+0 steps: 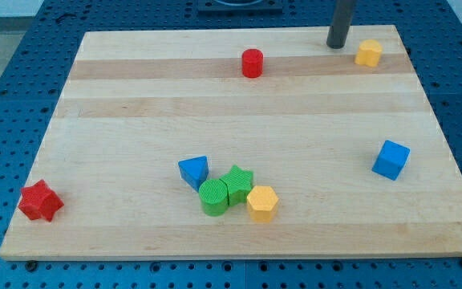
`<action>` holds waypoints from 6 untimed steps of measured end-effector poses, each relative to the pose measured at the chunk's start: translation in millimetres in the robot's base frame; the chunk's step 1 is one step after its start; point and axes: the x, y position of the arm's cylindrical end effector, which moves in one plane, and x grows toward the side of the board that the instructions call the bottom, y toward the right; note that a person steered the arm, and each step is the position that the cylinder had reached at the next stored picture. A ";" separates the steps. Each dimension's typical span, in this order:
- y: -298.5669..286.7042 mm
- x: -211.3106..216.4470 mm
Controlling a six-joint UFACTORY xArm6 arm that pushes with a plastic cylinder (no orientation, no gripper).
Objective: Slide the yellow heart towards center right
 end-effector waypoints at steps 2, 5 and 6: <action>8.4 -4.6; 76.3 45.3; 94.4 63.2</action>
